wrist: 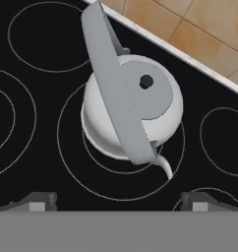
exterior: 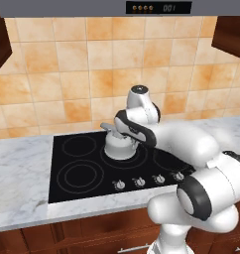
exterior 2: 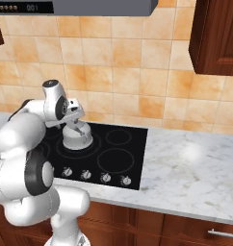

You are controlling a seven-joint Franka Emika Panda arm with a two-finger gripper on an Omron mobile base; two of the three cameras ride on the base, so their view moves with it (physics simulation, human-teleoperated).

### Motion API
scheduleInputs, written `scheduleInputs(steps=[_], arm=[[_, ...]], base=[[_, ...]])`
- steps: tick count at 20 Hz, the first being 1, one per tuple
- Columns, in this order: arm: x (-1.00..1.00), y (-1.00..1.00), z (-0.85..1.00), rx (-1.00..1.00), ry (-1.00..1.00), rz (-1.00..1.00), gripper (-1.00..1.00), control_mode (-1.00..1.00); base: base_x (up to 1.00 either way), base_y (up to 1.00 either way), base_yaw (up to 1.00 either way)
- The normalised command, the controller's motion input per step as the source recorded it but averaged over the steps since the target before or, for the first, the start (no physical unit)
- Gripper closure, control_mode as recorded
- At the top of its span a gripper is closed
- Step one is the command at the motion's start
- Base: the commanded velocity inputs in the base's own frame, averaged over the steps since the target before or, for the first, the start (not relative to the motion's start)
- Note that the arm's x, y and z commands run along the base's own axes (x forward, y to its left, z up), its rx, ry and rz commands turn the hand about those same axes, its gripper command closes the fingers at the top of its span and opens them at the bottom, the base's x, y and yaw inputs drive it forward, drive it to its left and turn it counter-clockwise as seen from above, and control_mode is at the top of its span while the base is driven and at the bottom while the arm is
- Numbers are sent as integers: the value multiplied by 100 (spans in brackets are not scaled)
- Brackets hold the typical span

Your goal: The kettle is done boiling. Turn off the stove, then wait for 300 timesteps before moving the kettle to the dining table.

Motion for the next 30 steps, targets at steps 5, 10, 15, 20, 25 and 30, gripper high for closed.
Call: scheduleInputs(steps=[5, 10, 15, 20, 25, 30], arm=[[31, 8, -7, 0, 0, 0, -100, -100], [24, 5, -11, 0, 0, 0, -100, -100], [21, 6, -13, 0, 0, 0, -100, -100], [19, 3, -14, 0, 0, 0, -100, -100], [20, 5, -12, 0, 0, 0, -100, -100], [16, 8, -12, 0, 0, 0, -100, -100]], base=[[0, 0, 0], [0, 0, 0], [0, 0, 0], [0, 0, 0], [0, 0, 0], [0, 0, 0]])
